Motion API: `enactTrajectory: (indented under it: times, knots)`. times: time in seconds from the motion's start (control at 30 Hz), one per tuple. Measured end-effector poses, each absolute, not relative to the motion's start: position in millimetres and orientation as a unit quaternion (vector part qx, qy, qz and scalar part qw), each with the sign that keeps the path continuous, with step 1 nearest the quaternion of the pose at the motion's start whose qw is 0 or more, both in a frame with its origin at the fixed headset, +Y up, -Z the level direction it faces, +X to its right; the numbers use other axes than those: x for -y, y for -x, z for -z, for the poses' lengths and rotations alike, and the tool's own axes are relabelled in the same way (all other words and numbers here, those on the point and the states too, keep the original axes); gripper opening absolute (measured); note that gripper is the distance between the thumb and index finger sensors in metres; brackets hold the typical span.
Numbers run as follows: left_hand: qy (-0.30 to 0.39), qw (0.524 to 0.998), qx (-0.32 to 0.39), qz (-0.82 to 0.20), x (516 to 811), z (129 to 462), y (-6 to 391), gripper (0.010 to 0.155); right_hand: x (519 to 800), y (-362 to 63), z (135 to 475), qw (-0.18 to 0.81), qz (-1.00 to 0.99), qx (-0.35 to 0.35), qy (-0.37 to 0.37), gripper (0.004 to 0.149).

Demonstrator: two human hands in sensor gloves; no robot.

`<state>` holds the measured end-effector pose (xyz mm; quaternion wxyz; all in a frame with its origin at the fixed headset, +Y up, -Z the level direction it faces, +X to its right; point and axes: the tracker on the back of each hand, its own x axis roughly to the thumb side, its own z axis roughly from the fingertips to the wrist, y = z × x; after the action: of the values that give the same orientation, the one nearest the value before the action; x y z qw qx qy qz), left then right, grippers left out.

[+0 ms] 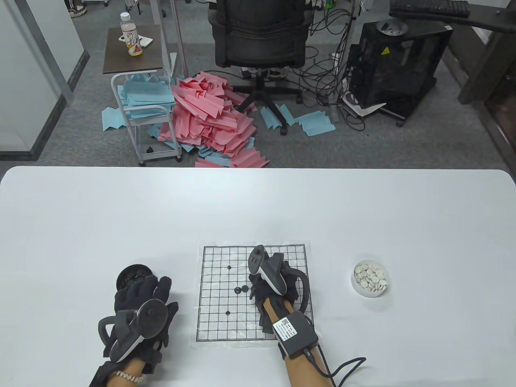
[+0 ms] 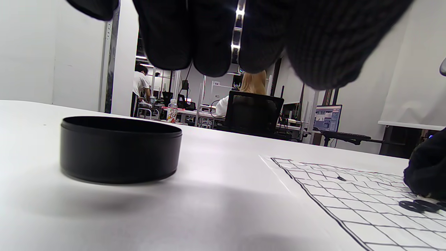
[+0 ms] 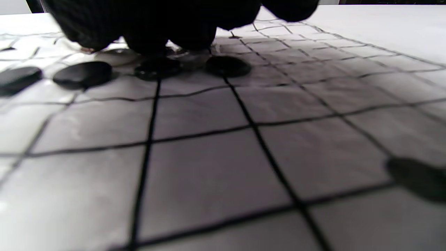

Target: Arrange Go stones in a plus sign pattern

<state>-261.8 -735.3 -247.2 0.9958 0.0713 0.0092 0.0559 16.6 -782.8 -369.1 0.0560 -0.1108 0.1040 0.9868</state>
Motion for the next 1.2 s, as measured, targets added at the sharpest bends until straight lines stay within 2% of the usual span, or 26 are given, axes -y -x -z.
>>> enactTrajectory:
  times: [0.13, 0.27, 0.43, 0.6, 0.9, 1.2]
  knots:
    - [-0.071, 0.996, -0.01, -0.057, 735, 247, 263, 0.069, 774, -24, 367, 0.067, -0.989, -0.087, 0.099, 0.047]
    - [-0.073, 0.996, -0.011, -0.058, 734, 246, 264, 0.069, 754, -42, 364, 0.091, -0.991, -0.055, 0.081, 0.05]
    - [-0.074, 0.995, -0.013, -0.06, 734, 246, 265, 0.069, 720, -84, 363, 0.122, -0.988, -0.015, 0.095, 0.054]
    - [-0.073, 0.995, -0.014, -0.06, 734, 246, 265, 0.069, 704, -136, 364, 0.15, -0.979, 0.002, 0.136, 0.054]
    - [-0.071, 0.996, -0.015, -0.057, 734, 246, 264, 0.069, 718, -200, 365, 0.156, -0.967, -0.01, 0.203, 0.052]
    - [-0.069, 0.996, -0.017, -0.057, 734, 246, 264, 0.069, 739, -232, 363, 0.04, -0.961, -0.006, 0.273, 0.048]
